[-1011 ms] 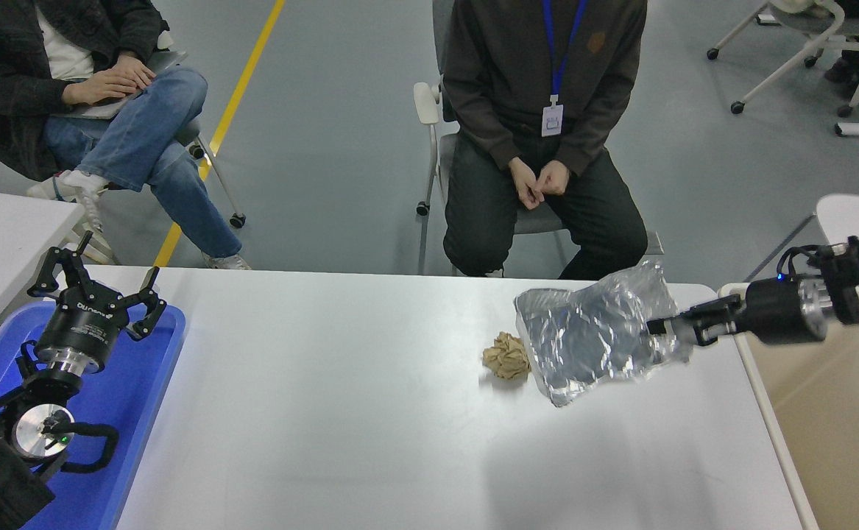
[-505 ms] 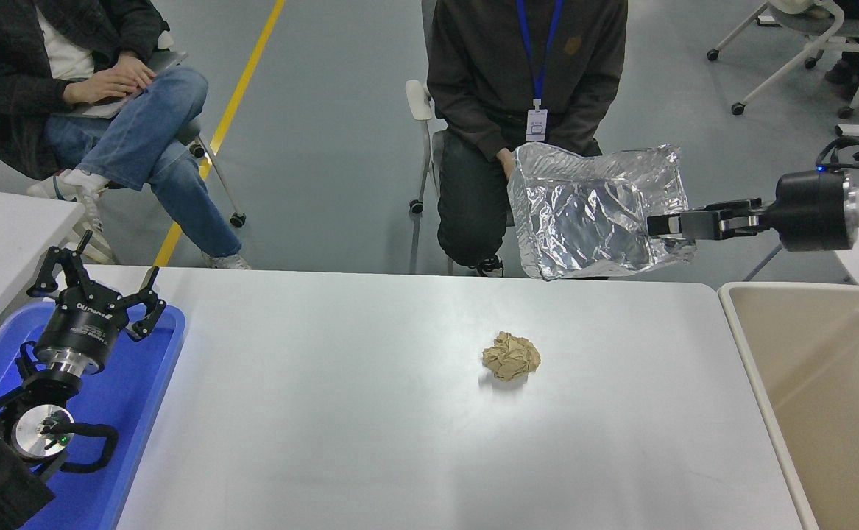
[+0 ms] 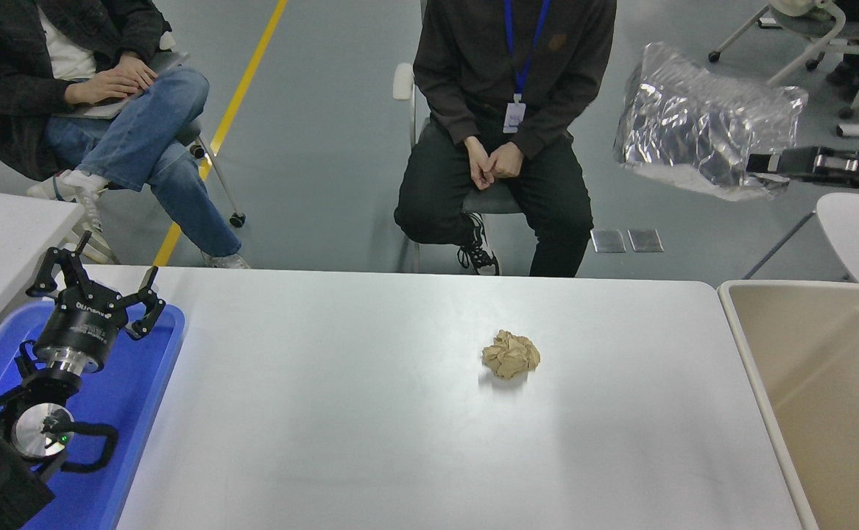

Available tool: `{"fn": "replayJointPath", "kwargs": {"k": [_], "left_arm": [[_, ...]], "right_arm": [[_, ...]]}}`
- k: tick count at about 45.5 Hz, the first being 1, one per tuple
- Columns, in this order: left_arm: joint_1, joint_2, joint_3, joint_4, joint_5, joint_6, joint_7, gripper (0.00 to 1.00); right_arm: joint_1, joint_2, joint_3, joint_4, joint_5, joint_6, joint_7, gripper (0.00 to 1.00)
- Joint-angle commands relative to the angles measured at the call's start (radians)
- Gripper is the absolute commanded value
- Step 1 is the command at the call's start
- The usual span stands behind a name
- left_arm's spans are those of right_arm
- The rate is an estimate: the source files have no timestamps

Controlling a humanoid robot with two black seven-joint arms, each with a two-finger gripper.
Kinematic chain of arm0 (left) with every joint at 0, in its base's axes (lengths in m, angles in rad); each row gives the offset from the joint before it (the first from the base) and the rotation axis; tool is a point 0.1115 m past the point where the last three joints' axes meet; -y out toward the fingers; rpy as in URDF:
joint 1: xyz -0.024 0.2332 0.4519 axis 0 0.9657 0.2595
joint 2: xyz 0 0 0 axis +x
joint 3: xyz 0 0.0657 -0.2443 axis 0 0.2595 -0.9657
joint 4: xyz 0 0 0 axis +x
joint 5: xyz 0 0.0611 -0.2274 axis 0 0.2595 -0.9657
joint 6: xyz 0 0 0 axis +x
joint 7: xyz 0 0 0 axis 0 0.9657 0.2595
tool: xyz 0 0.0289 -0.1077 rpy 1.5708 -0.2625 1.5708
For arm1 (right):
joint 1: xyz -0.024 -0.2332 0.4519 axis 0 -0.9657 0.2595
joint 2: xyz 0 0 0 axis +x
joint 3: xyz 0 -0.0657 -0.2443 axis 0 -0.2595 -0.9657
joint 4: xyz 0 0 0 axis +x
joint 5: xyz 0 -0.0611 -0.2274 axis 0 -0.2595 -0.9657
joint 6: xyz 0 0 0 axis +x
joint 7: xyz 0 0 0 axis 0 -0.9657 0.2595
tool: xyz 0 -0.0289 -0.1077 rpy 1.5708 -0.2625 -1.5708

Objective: Clean the table surface

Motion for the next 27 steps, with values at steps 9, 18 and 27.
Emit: {"fn": "replayJointPath", "kwargs": {"k": [9, 18, 27], "left_arm": [[0.000, 0.000, 0.000, 0.000, 0.000, 0.000, 0.000, 1.00], [0.000, 0.000, 0.000, 0.000, 0.000, 0.000, 0.000, 1.00], [0.000, 0.000, 0.000, 0.000, 0.000, 0.000, 0.000, 1.00]], "right_arm": [[-0.287, 0.054, 0.004, -0.368, 0.264, 0.005, -0.232, 0.00], [-0.357, 0.054, 0.015, -0.380, 0.355, 0.002, -0.418, 0.00], [-0.414, 0.074, 0.020, -0.455, 0.392, 0.002, -0.536, 0.00]]}}
